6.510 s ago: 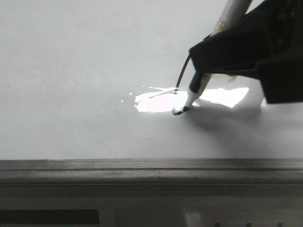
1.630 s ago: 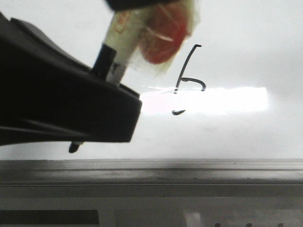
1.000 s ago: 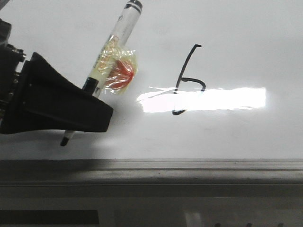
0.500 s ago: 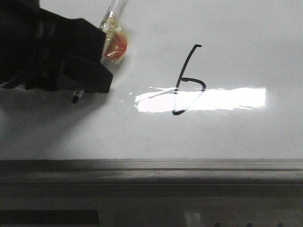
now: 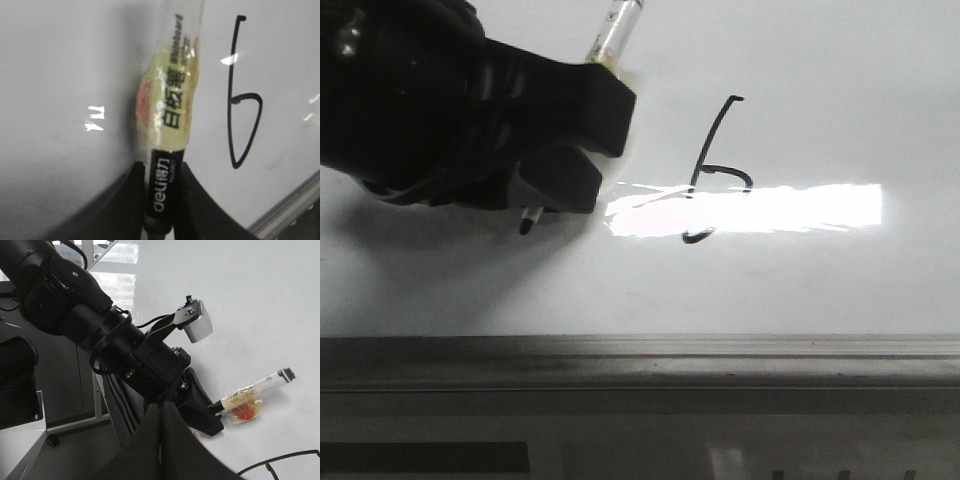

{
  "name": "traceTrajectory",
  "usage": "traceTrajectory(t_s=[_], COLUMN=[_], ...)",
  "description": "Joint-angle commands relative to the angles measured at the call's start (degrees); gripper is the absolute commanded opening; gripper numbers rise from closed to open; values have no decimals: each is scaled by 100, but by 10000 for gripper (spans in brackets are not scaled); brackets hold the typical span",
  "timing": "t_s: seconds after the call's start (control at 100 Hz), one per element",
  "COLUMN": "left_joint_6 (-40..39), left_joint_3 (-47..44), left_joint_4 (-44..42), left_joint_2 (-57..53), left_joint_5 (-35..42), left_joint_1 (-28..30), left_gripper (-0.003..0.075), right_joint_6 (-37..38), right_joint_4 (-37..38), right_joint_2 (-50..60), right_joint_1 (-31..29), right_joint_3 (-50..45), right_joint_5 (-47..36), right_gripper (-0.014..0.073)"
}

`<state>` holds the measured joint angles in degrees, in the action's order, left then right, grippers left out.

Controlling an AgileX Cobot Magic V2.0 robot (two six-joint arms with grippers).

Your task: Write number 6 on whiteboard

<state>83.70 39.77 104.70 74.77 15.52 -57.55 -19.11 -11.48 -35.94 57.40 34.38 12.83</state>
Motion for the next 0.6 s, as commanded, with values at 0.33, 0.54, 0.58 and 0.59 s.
traceTrajectory(t_s=[0.33,0.54,0.58,0.59], left_joint_6=[-52,-52,-71,-77], left_joint_3=[27,27,27,27], left_joint_4=[-60,84,128,142], left_joint_2=[82,286,328,342], left_joint_5=[1327,1345,1345,1345], left_joint_1=[113,113,113,113], left_gripper=[-20,36,87,97], right_joint_6=[-33,-33,-33,-33], right_joint_4=[52,52,52,52], right_joint_2=[22,22,22,22], right_joint_1=[-24,-24,-24,-24], right_joint_3=[147,147,147,147], right_joint_5=[-411,-457,-473,-483], right_gripper=[-64,-64,-64,-64])
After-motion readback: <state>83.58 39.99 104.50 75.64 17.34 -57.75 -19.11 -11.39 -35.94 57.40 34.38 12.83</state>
